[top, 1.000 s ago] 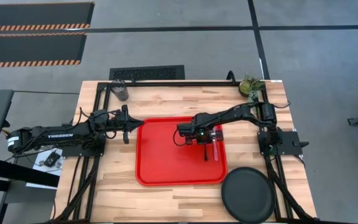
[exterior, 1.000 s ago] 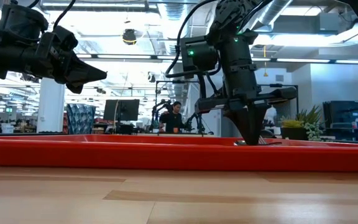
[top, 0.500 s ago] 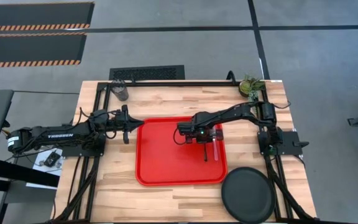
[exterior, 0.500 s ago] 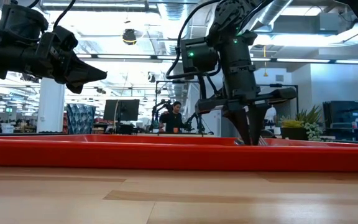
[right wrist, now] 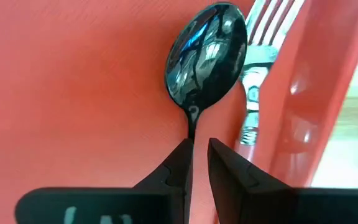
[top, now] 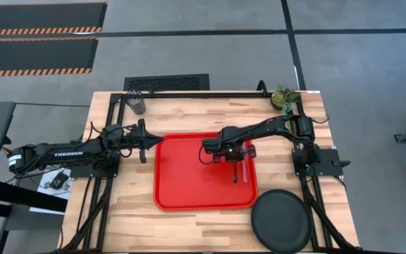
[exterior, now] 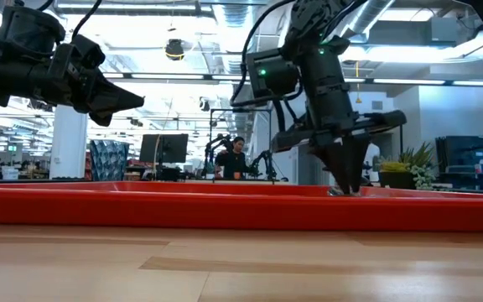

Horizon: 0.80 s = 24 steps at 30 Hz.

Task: Pick and place plate/cup/fork/spoon on tray
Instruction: Put the black spoon to the left of the red fork on the red tray, then adjust the red fork on the red tray

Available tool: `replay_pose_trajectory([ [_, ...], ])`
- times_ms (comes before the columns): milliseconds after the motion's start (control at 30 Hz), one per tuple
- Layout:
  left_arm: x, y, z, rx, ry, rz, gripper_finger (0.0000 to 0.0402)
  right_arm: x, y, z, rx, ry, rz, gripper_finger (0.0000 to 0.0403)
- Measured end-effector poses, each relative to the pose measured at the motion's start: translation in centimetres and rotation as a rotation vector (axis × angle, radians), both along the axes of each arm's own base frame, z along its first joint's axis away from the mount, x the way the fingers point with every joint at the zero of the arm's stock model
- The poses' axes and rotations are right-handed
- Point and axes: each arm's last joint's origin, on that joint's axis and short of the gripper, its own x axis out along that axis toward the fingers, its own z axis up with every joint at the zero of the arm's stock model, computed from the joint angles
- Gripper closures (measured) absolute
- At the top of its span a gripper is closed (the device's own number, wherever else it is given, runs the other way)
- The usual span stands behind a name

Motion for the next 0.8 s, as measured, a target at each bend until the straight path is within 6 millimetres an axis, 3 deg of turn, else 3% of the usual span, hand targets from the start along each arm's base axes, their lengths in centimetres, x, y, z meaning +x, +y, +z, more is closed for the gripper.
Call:
replay_pose_trajectory([
  [300, 0.0, 0.0, -0.2, -0.004, 0.019, -0.001, 0.0400, 1.0, -0.3, 2.2, -0.029, -0.050, 0.235, 0.0338],
  [467, 0.0, 0.0, -0.2, -0.005, 0.023, 0.000, 0.0400, 0.2, -1.0, 3.4, -0.044, -0.073, 0.344, 0.0389],
  [800, 0.0, 0.0, -0.2, -0.006, 0.023, 0.000, 0.0400, -1.9, -1.3, 0.8, 0.003, -0.016, 0.316, 0.0398],
])
